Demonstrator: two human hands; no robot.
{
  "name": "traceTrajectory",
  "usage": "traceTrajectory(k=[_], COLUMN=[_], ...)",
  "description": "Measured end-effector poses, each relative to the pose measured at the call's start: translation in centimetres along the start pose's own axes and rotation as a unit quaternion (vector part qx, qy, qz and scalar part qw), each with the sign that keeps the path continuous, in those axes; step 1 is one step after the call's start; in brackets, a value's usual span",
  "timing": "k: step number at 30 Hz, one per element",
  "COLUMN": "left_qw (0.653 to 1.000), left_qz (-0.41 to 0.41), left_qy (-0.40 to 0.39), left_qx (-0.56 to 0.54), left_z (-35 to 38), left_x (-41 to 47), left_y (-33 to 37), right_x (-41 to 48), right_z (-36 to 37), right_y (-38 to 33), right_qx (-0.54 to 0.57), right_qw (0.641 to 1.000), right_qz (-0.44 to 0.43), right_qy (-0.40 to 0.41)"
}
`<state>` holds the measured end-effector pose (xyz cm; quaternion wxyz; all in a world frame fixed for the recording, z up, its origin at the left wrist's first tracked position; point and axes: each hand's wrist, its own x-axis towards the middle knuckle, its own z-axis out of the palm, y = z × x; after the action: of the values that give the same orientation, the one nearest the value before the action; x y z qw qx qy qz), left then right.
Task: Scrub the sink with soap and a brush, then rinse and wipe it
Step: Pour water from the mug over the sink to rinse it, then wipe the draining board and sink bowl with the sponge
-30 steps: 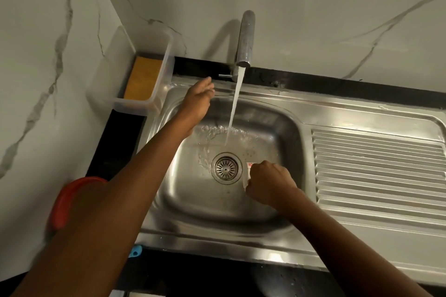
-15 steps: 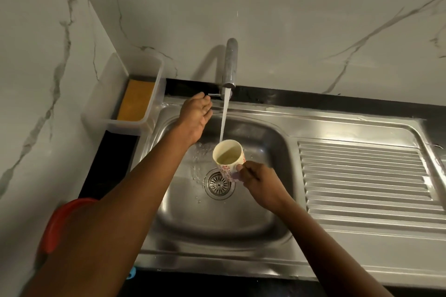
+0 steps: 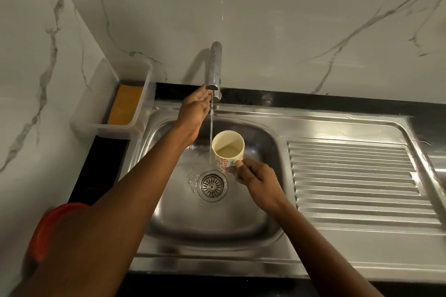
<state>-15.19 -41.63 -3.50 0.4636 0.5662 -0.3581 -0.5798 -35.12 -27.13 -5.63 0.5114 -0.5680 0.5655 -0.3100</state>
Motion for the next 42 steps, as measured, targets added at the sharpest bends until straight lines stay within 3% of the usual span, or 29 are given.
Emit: traceTrajectory(k=[10, 20, 31, 42], left_qw=[0.998, 0.987, 0.96, 0.965], left_qz=[0.015, 0.008, -0.026, -0.031], left_qy=[0.005, 0.156, 0.28, 0.26], left_qx=[0.055, 0.043, 0.006, 0.024], left_z=[0.3, -4.0, -13.7, -21.1], left_x=[-3.2, -15.8, -23.6, -23.1], left_y=[-0.4, -1.7, -2.5, -3.1], right_x=[0.4, 0.7, 1.2, 3.3], right_z=[-1.9, -0.1, 11.3, 22.7], right_y=[0.2, -2.8, -6.0, -7.5], right_qx=[0.01, 0.013, 0.07, 0.076], right_qw=[1.0, 0.992, 0.978, 0.981], right_qz=[-0.023, -0.087, -0.072, -0.055], right_qy=[-0.015, -0.09, -0.181, -0.17])
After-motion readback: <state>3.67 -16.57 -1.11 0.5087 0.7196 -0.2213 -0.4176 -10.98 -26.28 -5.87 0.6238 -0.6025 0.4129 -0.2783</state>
